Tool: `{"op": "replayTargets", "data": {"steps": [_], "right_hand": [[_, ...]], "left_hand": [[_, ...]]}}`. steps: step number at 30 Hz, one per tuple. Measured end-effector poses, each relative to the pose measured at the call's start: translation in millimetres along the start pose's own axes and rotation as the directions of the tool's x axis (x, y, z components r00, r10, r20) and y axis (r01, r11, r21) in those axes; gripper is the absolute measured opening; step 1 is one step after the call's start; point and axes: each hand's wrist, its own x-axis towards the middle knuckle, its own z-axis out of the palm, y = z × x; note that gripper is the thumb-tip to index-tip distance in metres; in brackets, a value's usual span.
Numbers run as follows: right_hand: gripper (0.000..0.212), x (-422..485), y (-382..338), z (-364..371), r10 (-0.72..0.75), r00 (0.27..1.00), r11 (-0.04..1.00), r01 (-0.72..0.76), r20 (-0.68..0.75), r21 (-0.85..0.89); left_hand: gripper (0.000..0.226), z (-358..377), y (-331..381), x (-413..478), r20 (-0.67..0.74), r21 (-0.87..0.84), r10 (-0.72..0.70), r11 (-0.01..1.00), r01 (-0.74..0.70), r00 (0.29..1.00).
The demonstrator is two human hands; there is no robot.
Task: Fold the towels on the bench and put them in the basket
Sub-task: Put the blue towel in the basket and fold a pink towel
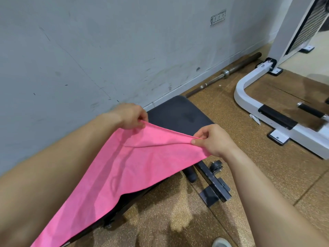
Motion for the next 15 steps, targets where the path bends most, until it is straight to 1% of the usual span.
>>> {"op": "replayTargets", "data": {"steps": [2, 3, 5, 6, 8, 10, 15], "right_hand": [[0.006, -1, 2, -3, 0.005, 1.0, 1.0, -0.004, -0.011, 0.022], [0.006, -1, 3, -4, 0.003, 1.0, 0.999, -0.002, -0.013, 0.032], [0.01, 0, 6, -5, -0.007, 1.0, 1.0, 0.008, -0.024, 0.028], [0.013, 0, 6, -4, -0.011, 0.999, 1.0, 0.012, -0.033, 0.019], [0.017, 1, 7, -4, -0.005, 0.998, 1.0, 0.004, -0.069, -0.017], [0.018, 2, 8, -5, 0.023, 0.993, 0.998, -0.03, -0.118, -0.053], [0.015, 7, 14, -5, 0.087, 0.969, 0.985, -0.118, -0.232, -0.123]], "left_hand": [[0.001, -9, -9, 6, -0.055, -0.042, -0.076, 0.996, 0.074, 0.996], [0.004, -14, -11, 10, -0.105, -0.065, -0.124, 0.991, 0.117, 0.987], [0.008, -21, -10, 20, -0.221, -0.093, -0.212, 0.976, 0.196, 0.952], [0.008, -23, -8, 25, -0.272, -0.137, -0.246, 0.967, 0.215, 0.93], [0.005, -25, 0, 39, -0.328, -0.281, -0.286, 0.939, 0.196, 0.9], [0.008, -23, 13, 55, -0.33, -0.402, -0.299, 0.903, 0.154, 0.895], [0.019, -13, 41, 93, -0.411, -0.548, -0.336, 0.834, 0.065, 0.847]]}}
